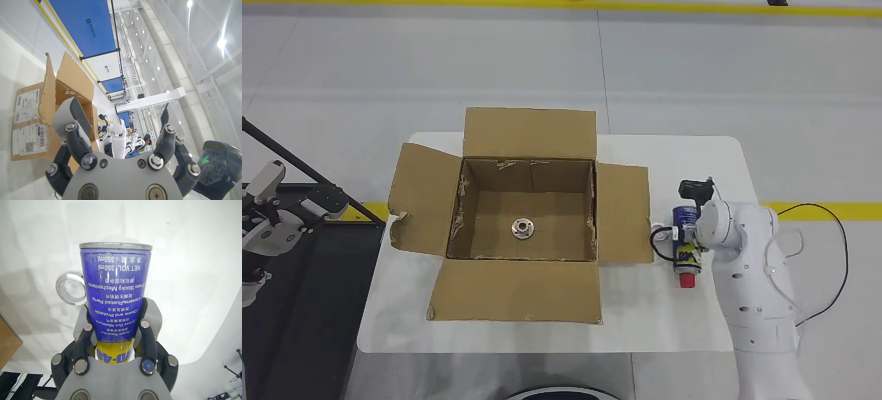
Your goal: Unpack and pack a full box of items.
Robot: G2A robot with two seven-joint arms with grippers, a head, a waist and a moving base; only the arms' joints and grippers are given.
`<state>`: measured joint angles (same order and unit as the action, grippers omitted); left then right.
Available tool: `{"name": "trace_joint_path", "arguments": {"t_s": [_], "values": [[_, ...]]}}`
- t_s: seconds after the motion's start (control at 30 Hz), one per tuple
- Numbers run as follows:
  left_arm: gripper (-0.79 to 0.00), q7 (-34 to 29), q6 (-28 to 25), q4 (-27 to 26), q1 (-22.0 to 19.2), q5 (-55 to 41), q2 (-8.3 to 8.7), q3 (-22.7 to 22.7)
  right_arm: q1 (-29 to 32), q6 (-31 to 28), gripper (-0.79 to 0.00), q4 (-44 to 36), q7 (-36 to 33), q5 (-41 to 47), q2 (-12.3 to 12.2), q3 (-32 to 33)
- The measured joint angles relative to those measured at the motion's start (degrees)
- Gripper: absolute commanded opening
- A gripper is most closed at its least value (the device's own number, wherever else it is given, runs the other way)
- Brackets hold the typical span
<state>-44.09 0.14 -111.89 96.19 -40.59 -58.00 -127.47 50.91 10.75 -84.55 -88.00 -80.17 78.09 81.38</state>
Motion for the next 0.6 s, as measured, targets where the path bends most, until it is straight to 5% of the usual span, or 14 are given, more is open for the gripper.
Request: {"name": "trace_joint_path", "arguments": {"t_s": [0.6], "values": [[0.0, 0.0, 0.0, 0.0, 0.0, 0.0, 0.0, 0.0, -5.6, 5.6, -0.785, -19.7, 0.0, -3.0, -3.4, -1.3]]}}
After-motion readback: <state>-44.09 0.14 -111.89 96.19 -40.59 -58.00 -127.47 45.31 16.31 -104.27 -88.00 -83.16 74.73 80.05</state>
